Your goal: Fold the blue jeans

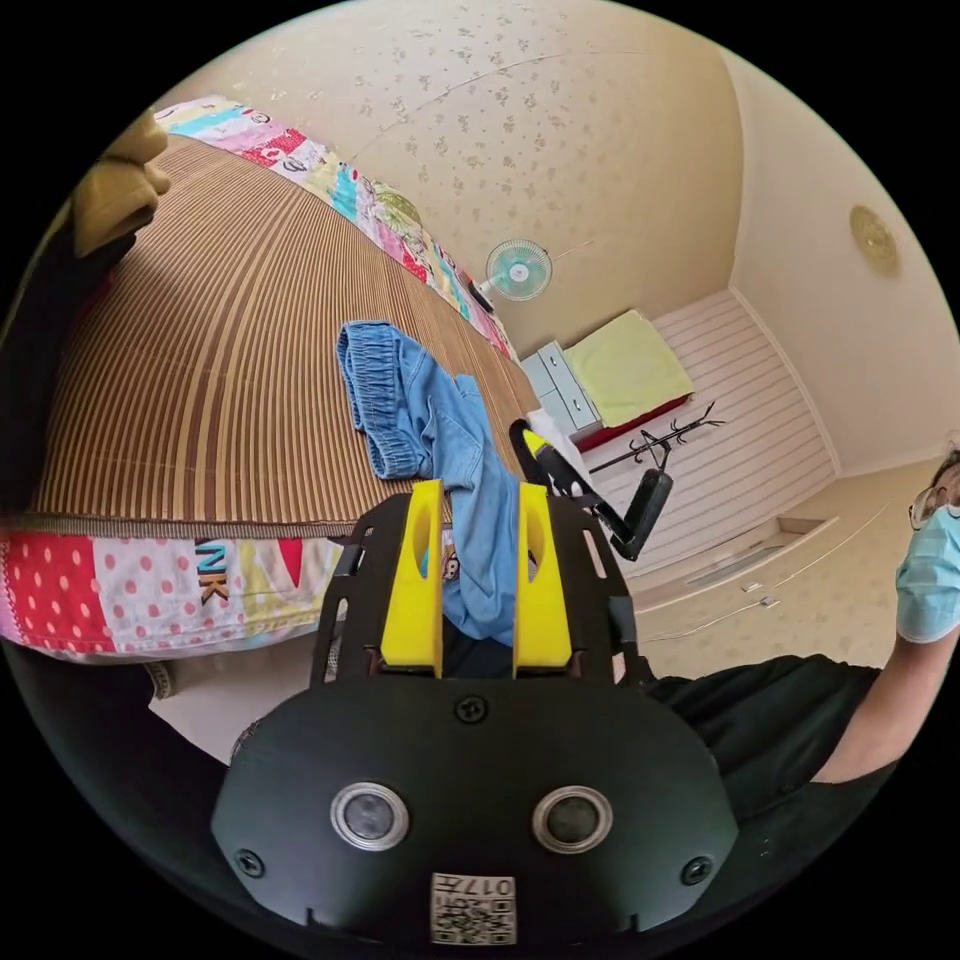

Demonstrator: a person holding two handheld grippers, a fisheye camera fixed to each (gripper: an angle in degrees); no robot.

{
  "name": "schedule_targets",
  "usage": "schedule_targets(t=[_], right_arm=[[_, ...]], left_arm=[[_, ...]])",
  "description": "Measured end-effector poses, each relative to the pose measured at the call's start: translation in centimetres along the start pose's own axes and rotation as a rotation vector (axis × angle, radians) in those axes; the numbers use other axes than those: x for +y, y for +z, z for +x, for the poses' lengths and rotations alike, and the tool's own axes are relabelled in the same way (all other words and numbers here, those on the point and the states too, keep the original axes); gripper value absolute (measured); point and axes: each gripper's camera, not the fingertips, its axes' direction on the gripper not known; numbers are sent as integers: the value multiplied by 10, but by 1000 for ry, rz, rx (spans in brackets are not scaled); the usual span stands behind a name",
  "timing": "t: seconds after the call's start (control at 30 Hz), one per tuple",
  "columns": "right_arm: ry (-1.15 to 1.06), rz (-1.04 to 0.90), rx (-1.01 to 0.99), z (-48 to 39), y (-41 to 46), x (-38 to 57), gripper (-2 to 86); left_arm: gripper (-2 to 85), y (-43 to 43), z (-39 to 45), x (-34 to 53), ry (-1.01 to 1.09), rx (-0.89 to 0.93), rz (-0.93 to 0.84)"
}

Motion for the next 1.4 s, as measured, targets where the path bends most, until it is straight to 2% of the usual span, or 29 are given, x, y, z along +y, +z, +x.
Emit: schedule_targets(t=[0.1,0.13,0.4,0.47,0.53,0.6,0.7,0.8,0.93,1.1,1.2,1.27,1.33,1.4], right_arm=[[61,-281,19,34,56,-15,72],[60,-304,-2,35,64,-15,57],[-55,-18,-26,-55,-24,4,26],[-56,2,-77,-72,-32,18,20],[-111,49,-220,-92,-35,37,14],[-157,13,-318,-105,-26,46,13],[-129,-144,-192,-113,3,51,16],[-144,-110,-192,-108,1,40,37],[-101,-111,-134,-84,21,-4,102],[-230,-269,-243,-89,83,-44,136],[-344,-344,-86,-110,126,-46,145],[-344,-437,20,-107,161,-43,147],[-318,-619,116,-89,204,-34,138],[-319,-592,177,-78,206,-30,94]], left_arm=[[112,9,0,2,-16,9,-50],[112,10,1,2,-20,16,-57],[148,-1,-4,-3,-71,104,-47],[163,4,-22,-4,-147,133,-64],[186,10,-46,0,-246,204,-66],[200,12,-75,10,-331,221,-22],[198,15,-101,16,-421,174,-15],[182,15,-107,4,-410,191,-13],[176,8,-94,-19,-335,119,-19],[169,-20,-82,-26,-257,44,38],[169,-37,-84,-18,-229,-13,50],[168,-45,-86,-12,-213,-58,51],[168,-49,-87,-6,-196,-106,50],[168,-52,-89,-2,-174,-149,50]])
